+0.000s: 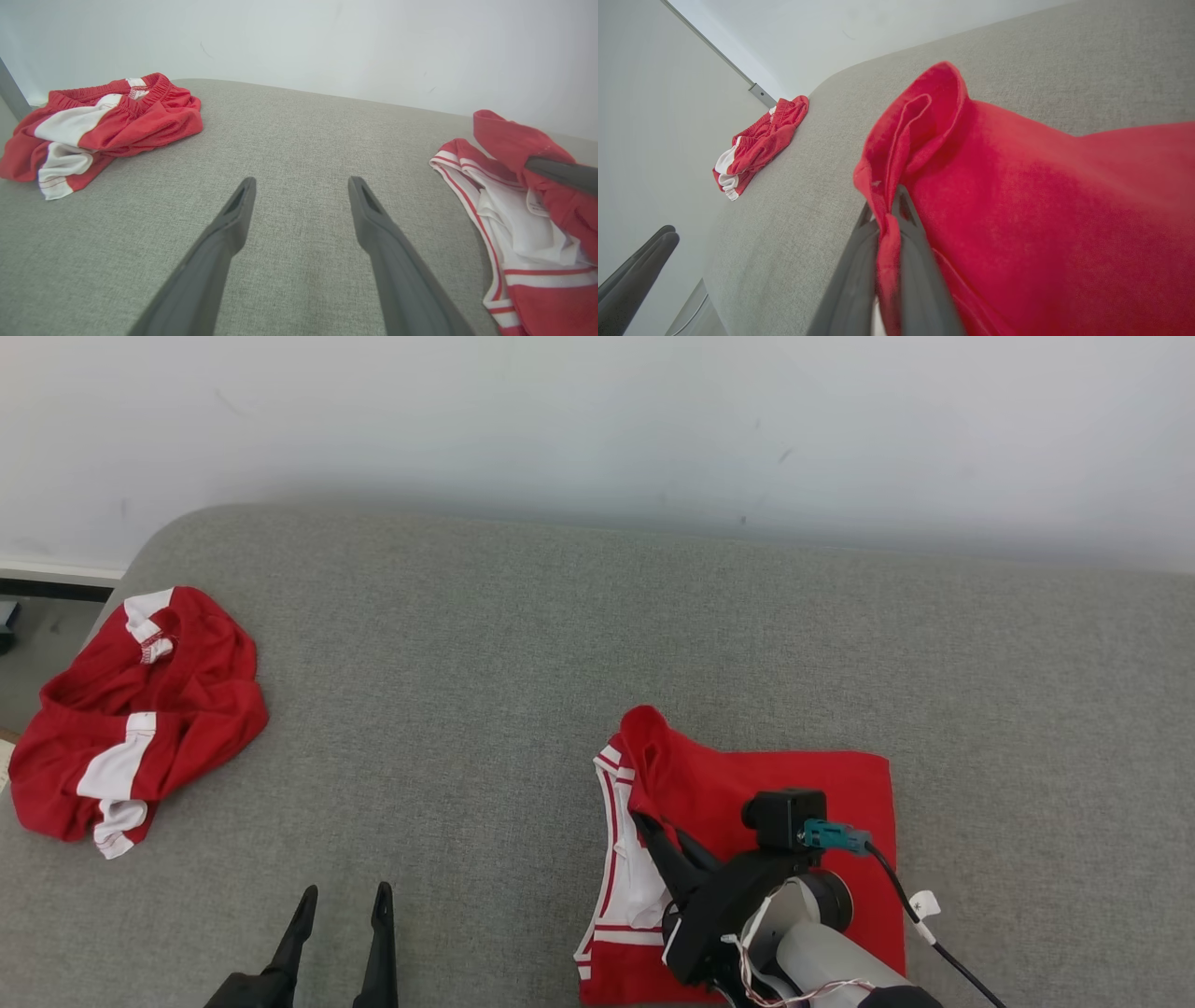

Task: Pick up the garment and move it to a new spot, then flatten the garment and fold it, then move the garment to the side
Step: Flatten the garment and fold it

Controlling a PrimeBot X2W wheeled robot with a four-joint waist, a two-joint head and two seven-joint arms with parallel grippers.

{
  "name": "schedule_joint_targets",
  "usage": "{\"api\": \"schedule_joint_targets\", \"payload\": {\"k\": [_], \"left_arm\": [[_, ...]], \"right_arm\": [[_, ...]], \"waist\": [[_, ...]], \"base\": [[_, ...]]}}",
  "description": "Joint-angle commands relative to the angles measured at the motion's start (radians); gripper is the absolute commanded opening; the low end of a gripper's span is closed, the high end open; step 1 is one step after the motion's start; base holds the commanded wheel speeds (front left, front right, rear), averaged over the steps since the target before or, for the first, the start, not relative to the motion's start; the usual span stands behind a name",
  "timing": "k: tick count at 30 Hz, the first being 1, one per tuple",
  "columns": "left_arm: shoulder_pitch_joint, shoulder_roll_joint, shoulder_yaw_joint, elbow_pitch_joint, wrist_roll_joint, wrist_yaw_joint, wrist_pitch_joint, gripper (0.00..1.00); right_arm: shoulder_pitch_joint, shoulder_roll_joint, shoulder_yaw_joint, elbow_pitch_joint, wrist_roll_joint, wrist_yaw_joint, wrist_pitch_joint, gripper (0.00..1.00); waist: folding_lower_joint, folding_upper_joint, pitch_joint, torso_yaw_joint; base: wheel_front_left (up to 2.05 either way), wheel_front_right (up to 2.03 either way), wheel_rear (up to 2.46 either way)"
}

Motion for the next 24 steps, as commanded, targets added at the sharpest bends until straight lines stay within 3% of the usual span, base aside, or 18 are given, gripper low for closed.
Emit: {"api": "schedule_joint_targets", "payload": {"k": [1,2,3,4,5,10,17,24], "left_arm": [[-0.018,-0.001,0.001,0.002,-0.004,0.002,-0.002,1.00],[-0.018,0.000,0.002,0.003,-0.006,0.002,-0.002,1.00],[-0.017,0.000,0.004,0.005,-0.007,0.002,-0.002,1.00],[-0.015,0.000,0.006,0.006,-0.008,0.002,-0.002,1.00],[-0.012,0.000,0.010,0.008,-0.008,0.001,-0.002,1.00],[0.001,0.000,0.034,0.012,0.002,0.005,-0.002,1.00],[0.020,0.000,0.064,0.007,0.008,0.005,-0.002,1.00],[0.037,0.000,0.087,-0.014,0.025,0.001,-0.002,1.00]], "right_arm": [[0.015,0.002,0.008,0.006,0.007,-0.002,-0.003,0.00],[0.013,0.002,0.015,0.010,0.015,-0.002,-0.004,0.00],[0.010,0.002,0.023,0.012,0.021,-0.002,-0.010,0.21],[0.007,0.002,0.032,0.016,0.025,-0.002,-0.013,0.96],[0.001,0.002,0.033,0.017,0.031,-0.002,-0.022,1.00],[-0.029,0.000,0.029,-0.003,0.030,-0.002,-0.077,1.00],[-0.025,-0.081,-0.051,-0.073,-0.004,-0.002,-0.108,1.00],[0.081,-0.172,-0.272,-0.241,-0.166,-0.002,-0.109,1.00]], "waist": [[-0.0001,-0.0001,-0.001,0.001],[-0.0001,-0.0001,-0.003,0.001],[-0.0001,-0.0001,-0.004,0.000],[-0.0001,-0.0001,-0.005,-0.002],[-0.0001,-0.0001,-0.007,-0.005],[-0.0001,-0.0001,-0.015,-0.024],[-0.0001,-0.0001,-0.026,-0.055],[-0.0001,-0.0001,-0.038,-0.077]], "base": [[0.00,0.00,0.00],[0.00,0.00,0.00],[0.00,0.00,0.00],[0.00,0.00,0.00],[0.00,0.00,0.00],[0.00,0.00,0.00],[0.00,0.00,0.00],[0.00,0.00,0.00]]}}
